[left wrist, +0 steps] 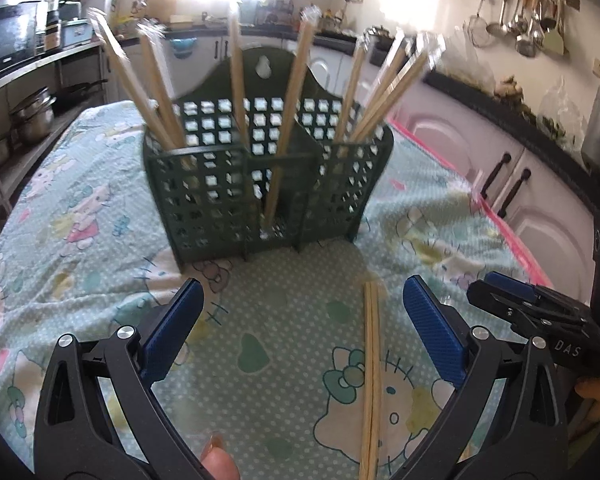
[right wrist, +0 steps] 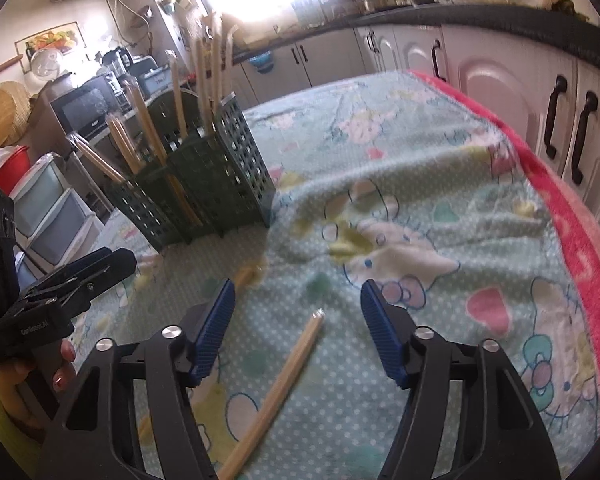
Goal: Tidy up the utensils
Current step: 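Withdraw both open grippers from the basket toward the last loose chopsticks, then close the left gripper on a chopstick while the right gripper closes on another, then lift both held chopsticks upright and carry them over the green basket, then lower the held chopsticks down into the basket with both grippers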
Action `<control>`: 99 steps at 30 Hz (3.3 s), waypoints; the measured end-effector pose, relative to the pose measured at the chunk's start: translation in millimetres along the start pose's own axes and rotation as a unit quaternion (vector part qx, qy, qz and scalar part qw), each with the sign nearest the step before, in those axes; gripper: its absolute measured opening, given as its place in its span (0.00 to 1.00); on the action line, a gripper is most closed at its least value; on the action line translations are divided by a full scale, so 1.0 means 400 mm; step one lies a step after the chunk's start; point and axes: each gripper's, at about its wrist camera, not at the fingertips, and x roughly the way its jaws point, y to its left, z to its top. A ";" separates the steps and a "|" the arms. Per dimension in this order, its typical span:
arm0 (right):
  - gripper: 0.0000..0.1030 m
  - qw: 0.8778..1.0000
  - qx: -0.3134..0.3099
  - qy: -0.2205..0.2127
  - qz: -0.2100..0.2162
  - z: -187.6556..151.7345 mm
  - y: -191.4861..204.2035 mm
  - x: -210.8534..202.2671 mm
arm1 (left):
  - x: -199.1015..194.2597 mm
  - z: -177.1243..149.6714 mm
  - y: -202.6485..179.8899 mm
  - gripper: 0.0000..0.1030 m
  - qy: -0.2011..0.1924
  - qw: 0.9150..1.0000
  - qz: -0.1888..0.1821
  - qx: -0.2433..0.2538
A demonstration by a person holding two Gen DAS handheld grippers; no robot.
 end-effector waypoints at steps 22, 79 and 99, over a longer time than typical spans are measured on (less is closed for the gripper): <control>0.13 0.998 0.012 0.065 -0.007 -0.021 -0.045 0.089 | 0.213 0.001 -0.098 0.54 0.134 0.988 -0.045 0.057; 0.07 0.984 -0.102 -0.114 0.092 0.220 0.256 -0.111 | -0.137 0.216 0.094 0.03 -0.076 0.997 -0.010 -0.023; 0.06 0.967 -0.126 -0.195 0.105 0.381 0.330 -0.186 | -0.252 0.366 0.088 0.03 -0.160 0.987 0.005 -0.025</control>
